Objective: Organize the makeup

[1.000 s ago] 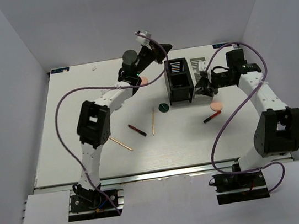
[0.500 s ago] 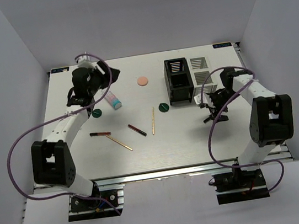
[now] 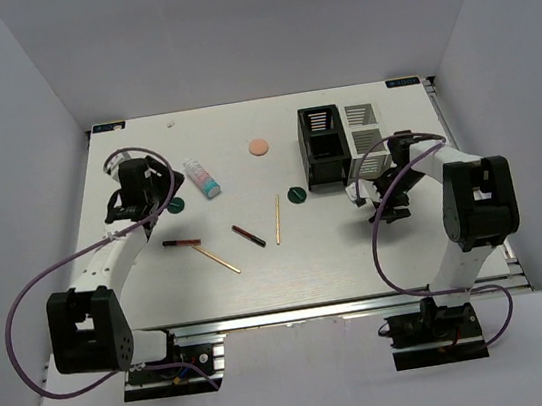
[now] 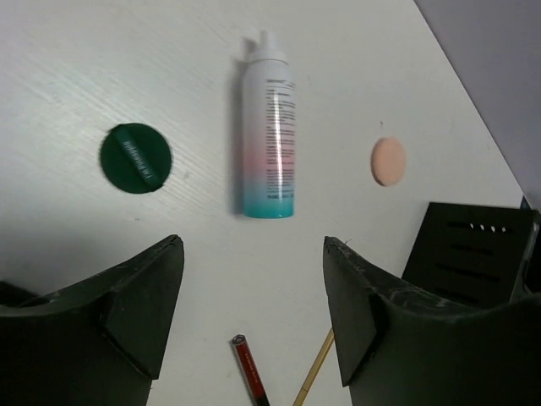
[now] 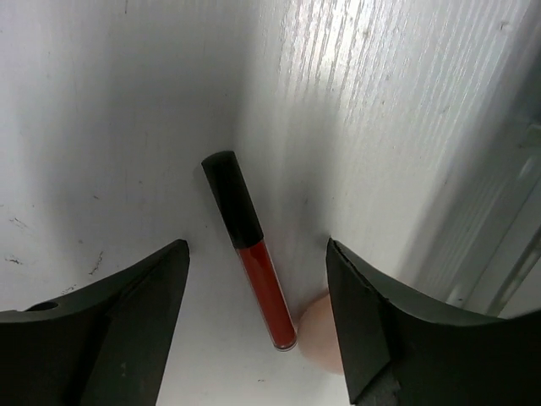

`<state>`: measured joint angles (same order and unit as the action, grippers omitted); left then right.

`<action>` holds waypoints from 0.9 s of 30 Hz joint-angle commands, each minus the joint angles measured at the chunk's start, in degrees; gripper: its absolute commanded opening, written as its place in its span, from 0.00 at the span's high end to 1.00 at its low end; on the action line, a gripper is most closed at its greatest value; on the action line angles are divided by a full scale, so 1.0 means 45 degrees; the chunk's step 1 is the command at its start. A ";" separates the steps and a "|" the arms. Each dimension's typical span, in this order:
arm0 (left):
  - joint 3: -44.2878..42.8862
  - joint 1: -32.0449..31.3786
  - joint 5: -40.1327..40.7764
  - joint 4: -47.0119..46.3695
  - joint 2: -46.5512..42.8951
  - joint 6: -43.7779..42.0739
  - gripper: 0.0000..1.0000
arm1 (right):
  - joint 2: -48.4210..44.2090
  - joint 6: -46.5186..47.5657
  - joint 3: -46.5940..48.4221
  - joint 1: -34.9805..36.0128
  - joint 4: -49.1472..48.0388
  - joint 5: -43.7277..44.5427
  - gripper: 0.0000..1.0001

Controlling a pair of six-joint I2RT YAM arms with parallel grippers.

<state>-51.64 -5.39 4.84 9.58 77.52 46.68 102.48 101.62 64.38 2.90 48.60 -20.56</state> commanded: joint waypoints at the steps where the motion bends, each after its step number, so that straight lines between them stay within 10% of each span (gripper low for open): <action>1: 0.0244 0.0298 0.1013 0.0759 -0.0780 0.1071 0.25 | 0.0332 0.0093 0.0185 0.0274 -0.0390 0.0213 0.30; 11: 0.0966 0.0982 0.1229 0.2400 -0.1034 0.4176 0.31 | 0.1036 0.0893 0.0187 0.1016 0.1270 0.0212 0.69; 27: 0.1885 0.1607 0.1502 0.4843 -0.1464 0.8104 0.48 | 0.0178 -0.1857 0.2950 0.1934 0.2714 -0.4177 1.00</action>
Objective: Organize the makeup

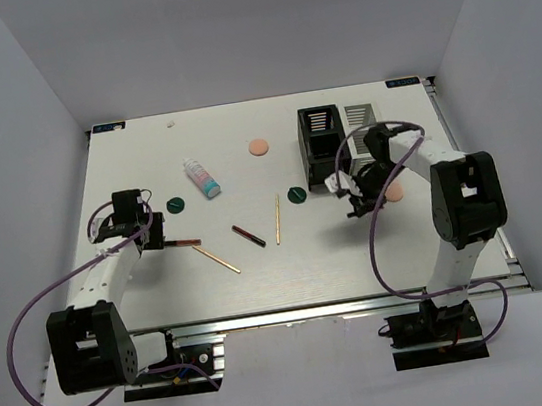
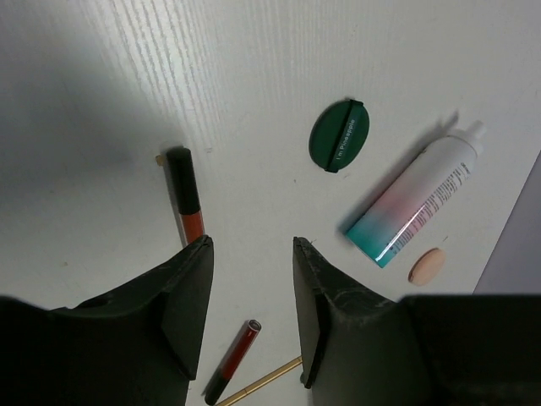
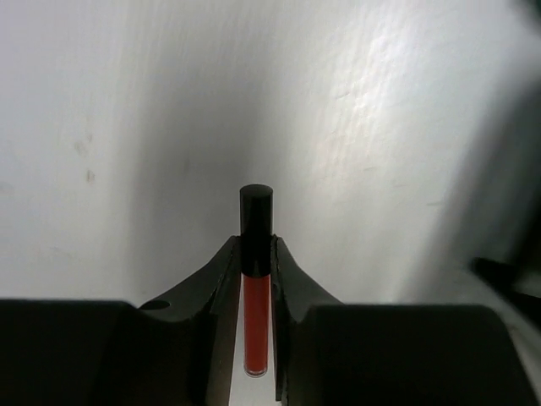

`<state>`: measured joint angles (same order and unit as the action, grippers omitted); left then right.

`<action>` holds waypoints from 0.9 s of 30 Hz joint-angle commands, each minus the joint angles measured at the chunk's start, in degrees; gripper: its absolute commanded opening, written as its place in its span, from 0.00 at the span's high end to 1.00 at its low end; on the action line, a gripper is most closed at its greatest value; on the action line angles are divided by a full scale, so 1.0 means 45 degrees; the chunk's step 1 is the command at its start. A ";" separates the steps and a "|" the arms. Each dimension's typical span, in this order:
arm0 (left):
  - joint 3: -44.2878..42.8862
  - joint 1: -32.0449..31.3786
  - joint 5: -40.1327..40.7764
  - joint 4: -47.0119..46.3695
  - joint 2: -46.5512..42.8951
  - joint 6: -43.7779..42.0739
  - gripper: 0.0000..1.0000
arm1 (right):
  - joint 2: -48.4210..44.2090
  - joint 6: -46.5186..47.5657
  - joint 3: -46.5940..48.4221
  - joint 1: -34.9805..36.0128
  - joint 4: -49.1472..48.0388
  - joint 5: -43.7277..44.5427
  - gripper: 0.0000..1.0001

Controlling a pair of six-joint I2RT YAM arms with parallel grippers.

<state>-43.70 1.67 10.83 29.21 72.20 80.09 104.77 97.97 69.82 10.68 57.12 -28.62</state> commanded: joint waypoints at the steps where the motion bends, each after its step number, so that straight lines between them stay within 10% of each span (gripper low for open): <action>1: 0.0122 0.0039 0.0171 0.0481 -0.0284 0.0774 0.48 | -0.0391 -0.1455 0.2233 0.0321 0.0938 -0.2950 1.00; 8: -0.0501 0.0058 -0.0101 0.1104 0.0847 0.0815 0.48 | -0.0664 -0.8266 0.6279 0.0401 -0.1495 -0.7504 1.00; 14: -0.1402 0.0039 -0.0414 0.2493 0.2021 0.0365 0.49 | -0.2149 -1.8111 0.3552 0.0186 -1.3539 -0.5619 1.00; 20: -0.0738 0.0039 -0.0649 0.2063 0.1650 0.0502 0.49 | -0.0570 -2.0869 0.3117 0.0088 -1.7918 -0.0951 1.00; 27: -0.0484 0.0058 -0.0610 0.1907 0.1669 0.0424 0.48 | 0.1247 -2.1693 0.3917 0.0069 -1.9510 -0.0143 1.00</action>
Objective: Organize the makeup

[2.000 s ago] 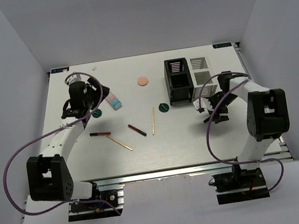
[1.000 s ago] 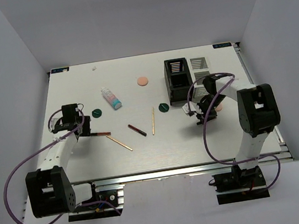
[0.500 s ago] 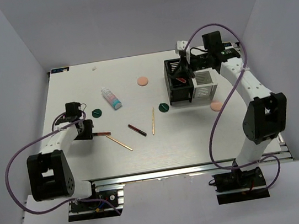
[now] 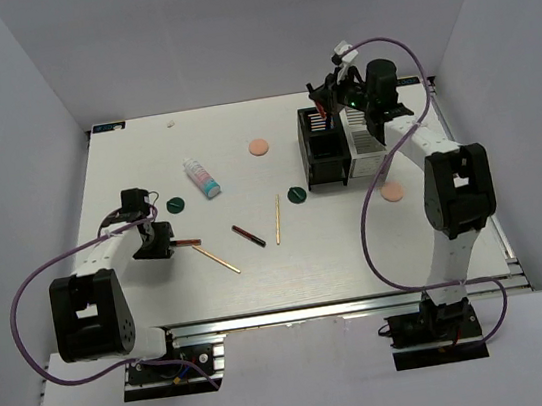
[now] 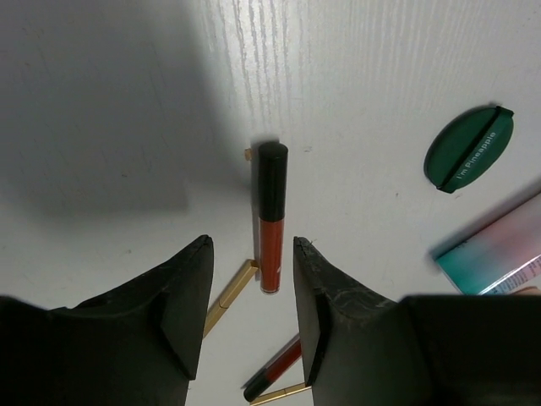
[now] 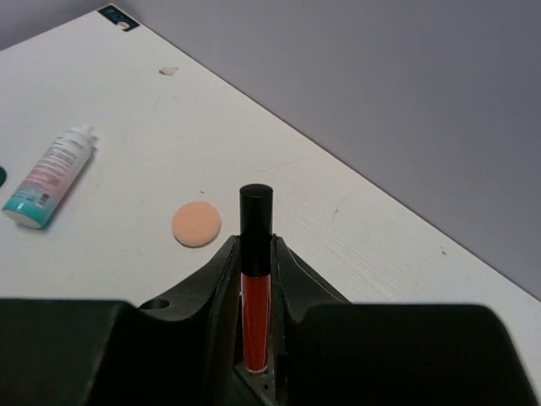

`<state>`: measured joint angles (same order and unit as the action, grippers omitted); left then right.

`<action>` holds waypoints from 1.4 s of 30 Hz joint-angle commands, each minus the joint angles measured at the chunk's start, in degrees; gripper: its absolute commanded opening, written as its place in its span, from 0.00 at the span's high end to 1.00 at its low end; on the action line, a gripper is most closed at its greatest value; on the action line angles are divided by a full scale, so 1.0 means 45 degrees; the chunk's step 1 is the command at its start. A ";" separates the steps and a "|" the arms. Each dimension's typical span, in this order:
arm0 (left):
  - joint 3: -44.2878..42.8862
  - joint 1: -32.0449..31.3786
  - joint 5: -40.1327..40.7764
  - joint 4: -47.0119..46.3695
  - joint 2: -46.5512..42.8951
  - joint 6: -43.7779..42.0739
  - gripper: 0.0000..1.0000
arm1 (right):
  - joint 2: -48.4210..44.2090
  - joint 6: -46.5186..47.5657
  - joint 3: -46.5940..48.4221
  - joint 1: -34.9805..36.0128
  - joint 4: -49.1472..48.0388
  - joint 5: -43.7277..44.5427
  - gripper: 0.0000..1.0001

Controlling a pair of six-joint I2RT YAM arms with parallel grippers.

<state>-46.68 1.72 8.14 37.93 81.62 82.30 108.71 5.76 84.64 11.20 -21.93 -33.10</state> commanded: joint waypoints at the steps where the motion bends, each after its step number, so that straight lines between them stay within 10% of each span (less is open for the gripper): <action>1: 0.0177 0.0029 -0.0012 -0.0031 -0.0405 -0.0047 0.47 | 0.0529 -0.1202 0.0682 -0.0029 -0.1962 0.0813 1.00; 4: 0.0274 0.0029 -0.0051 -0.0168 -0.0268 0.0011 0.46 | 0.1017 -0.1202 0.0528 -0.0048 -0.2253 0.0813 0.97; 11: 0.0158 0.0029 -0.0032 -0.0382 0.0454 0.0070 0.46 | 0.1312 -0.1163 0.0469 -0.0087 -0.2001 0.0423 0.41; 17: -0.0466 0.0029 -0.0032 -0.0499 0.1761 -0.0008 0.47 | 0.0649 -0.1202 0.0020 -0.0302 -0.2059 -0.0026 0.20; 24: -0.1892 0.0029 0.0007 -0.0364 0.3051 -0.0301 0.49 | -0.0952 -0.1182 -0.1620 -0.0438 -0.2216 -0.0651 0.14; 42: -0.1952 0.0029 -0.1379 -0.0576 0.2919 -0.2698 1.00 | -0.2926 0.0595 -0.1525 -0.0497 0.1592 -0.4576 0.11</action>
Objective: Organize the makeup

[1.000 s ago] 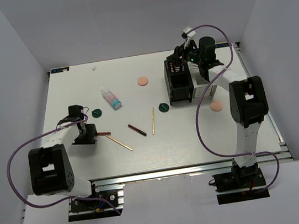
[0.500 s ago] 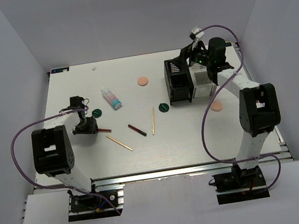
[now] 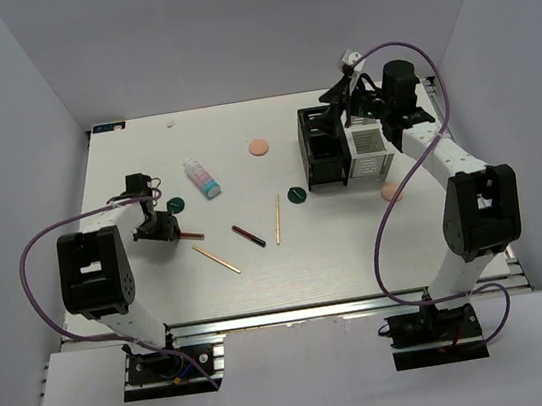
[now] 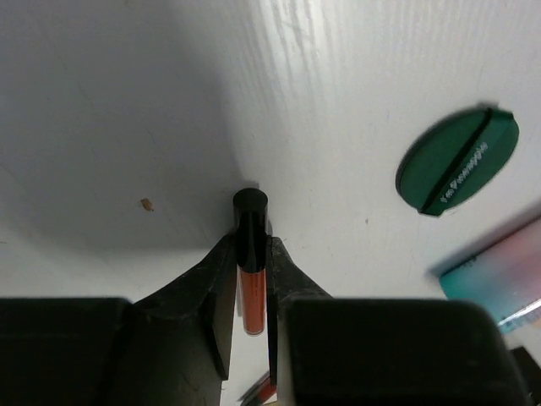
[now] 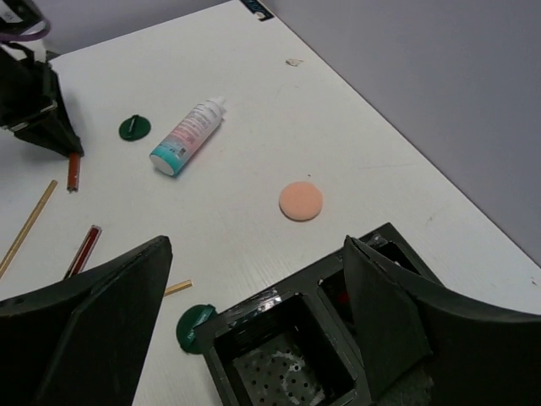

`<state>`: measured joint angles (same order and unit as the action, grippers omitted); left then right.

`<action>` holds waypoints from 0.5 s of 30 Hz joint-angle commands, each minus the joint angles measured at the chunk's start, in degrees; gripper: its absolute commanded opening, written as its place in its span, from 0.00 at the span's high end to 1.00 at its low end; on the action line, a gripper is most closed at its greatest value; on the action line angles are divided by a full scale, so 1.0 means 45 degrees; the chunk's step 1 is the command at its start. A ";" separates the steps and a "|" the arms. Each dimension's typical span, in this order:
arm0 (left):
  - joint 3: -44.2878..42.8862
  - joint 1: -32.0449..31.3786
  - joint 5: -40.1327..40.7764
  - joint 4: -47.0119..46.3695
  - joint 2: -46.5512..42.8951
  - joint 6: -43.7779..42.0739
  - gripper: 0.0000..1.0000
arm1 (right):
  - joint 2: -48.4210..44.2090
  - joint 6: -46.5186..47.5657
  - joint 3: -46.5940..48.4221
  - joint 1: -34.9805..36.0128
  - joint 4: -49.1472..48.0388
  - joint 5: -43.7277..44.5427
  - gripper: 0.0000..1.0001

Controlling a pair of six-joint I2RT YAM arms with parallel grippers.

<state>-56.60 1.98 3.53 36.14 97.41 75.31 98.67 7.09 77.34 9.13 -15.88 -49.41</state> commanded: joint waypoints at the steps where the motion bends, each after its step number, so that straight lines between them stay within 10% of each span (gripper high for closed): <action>1: 0.0195 -0.0029 -0.0606 -0.0663 -0.1326 -0.1381 1.00 | -0.0697 0.0473 0.0176 -0.0036 0.0673 -0.1128 0.14; 3: 0.0233 -0.0068 -0.1016 -0.1484 -0.2188 -0.2237 1.00 | -0.0716 0.0416 0.0274 -0.0016 0.0852 -0.1421 0.23; 7: 0.1013 -0.0244 -0.2871 -0.5496 -0.3986 -0.3297 1.00 | -0.0872 -0.0129 -0.0076 -0.0016 0.0483 -0.1679 1.00; 11: 0.2030 -0.1238 -0.4842 -1.0268 -0.4090 -0.3298 1.00 | -0.1126 -0.0618 -0.0429 -0.0036 -0.0064 -0.1073 0.99; 15: -0.0344 -0.3401 -0.5275 -1.3029 -0.1619 -0.4602 1.00 | -0.1594 -0.0677 -0.0702 -0.0074 -0.0260 -0.0272 0.37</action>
<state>-51.33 -7.44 -14.17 -6.61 82.76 60.36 95.46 4.69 74.81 9.08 -13.67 -52.82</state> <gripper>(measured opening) 0.267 0.530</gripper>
